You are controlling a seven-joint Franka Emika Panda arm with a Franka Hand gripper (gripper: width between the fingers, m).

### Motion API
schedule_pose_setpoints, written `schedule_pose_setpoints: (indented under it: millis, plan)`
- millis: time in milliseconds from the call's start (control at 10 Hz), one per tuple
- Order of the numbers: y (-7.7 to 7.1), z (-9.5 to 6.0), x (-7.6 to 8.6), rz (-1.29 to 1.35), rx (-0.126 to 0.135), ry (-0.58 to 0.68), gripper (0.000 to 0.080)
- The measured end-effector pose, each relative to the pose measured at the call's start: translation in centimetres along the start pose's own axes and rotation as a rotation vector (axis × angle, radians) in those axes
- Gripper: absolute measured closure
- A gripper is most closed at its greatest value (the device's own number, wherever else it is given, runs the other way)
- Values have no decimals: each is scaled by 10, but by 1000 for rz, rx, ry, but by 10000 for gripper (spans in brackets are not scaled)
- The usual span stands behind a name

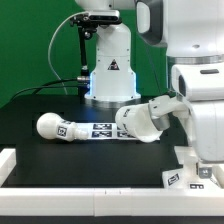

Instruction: Assemble lamp

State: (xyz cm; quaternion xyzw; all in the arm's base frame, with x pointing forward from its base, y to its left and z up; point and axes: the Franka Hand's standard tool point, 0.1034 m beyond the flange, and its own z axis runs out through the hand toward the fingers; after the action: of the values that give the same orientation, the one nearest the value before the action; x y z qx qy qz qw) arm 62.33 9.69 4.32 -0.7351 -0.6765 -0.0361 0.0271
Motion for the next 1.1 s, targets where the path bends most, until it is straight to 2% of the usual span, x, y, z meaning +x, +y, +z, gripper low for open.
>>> schedule_pose_setpoints:
  millis: [400,600,900,1100]
  plan:
    - [0,0,0,-4,-2,2,269]
    - [0,0,0,-3,-1,2,114]
    - [0,-4,-2,1,-2,-1,103]
    - [-2,-44,-19,13,-29,-23,101]
